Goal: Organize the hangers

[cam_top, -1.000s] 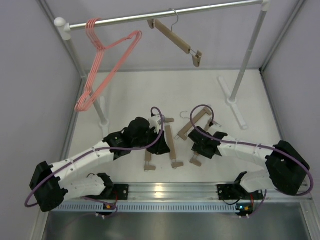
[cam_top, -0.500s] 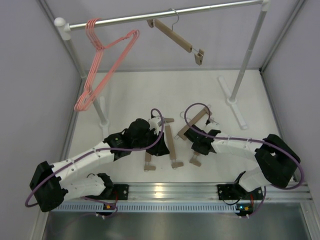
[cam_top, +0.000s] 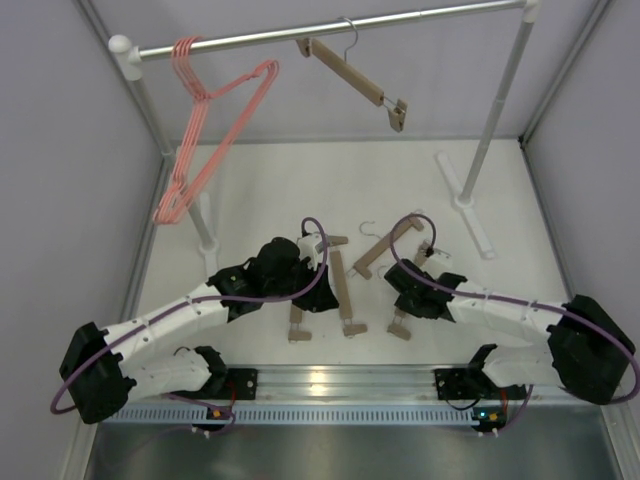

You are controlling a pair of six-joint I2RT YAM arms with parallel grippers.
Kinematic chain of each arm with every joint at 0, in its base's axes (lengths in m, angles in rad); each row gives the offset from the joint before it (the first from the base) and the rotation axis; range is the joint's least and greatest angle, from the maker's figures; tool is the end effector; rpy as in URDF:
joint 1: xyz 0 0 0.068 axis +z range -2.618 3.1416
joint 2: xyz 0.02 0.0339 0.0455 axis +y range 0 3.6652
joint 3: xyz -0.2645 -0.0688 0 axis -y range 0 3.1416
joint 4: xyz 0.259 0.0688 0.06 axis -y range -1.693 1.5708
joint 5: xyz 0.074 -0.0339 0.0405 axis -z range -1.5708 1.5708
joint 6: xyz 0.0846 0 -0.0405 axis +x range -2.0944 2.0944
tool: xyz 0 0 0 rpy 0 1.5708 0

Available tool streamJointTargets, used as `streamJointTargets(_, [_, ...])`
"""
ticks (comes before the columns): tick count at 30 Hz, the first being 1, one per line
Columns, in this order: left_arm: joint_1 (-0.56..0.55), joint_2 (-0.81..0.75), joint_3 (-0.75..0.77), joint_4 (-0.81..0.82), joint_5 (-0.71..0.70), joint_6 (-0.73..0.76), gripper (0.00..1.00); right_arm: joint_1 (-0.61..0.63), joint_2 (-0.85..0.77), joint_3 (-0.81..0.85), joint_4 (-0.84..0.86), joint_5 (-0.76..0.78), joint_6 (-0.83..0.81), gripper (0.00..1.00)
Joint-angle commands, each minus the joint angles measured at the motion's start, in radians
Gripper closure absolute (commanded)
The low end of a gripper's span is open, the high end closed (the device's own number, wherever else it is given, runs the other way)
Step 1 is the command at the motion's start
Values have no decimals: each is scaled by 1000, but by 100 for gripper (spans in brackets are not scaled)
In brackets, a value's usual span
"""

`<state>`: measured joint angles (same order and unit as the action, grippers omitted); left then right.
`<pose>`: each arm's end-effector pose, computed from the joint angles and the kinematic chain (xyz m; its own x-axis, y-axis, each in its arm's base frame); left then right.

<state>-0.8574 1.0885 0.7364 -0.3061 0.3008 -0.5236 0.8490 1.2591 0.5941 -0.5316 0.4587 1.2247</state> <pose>0.1666 -0.2308 0.2201 -0.7845 0.1767 -0.5945 0.5581 0.6191 -0.5525 0.1831 0.1513 0.1132 -0.7412 0.4346 -0.5117 0.3865 0.8994 0.2040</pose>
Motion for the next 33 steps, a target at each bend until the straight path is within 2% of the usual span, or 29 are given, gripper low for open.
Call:
streamJointTargets(1, [1, -4, 3, 50, -2, 4, 65, 7, -124, -13, -47, -9, -17, 100])
streamJointTargets(8, [1, 2, 20, 50, 0, -3, 65, 4, -337, 74, -102, -48, -102, 100])
streamJointTargets(15, [1, 2, 35, 50, -9, -15, 65, -114, -376, 231, -105, -149, -234, 100])
streamJointTargets(19, [1, 10, 37, 50, -14, -24, 65, -232, -366, 315, -79, -292, -315, 100])
streamJointTargets(26, [1, 27, 60, 50, -19, -27, 65, -523, -273, 449, 18, -601, -401, 100])
streamJointTargets(31, [1, 31, 66, 50, -25, -27, 65, -640, -178, 561, 129, -834, -370, 100])
streamJointTargets(33, [1, 31, 64, 50, -23, -27, 65, -669, -127, 605, 168, -882, -355, 100])
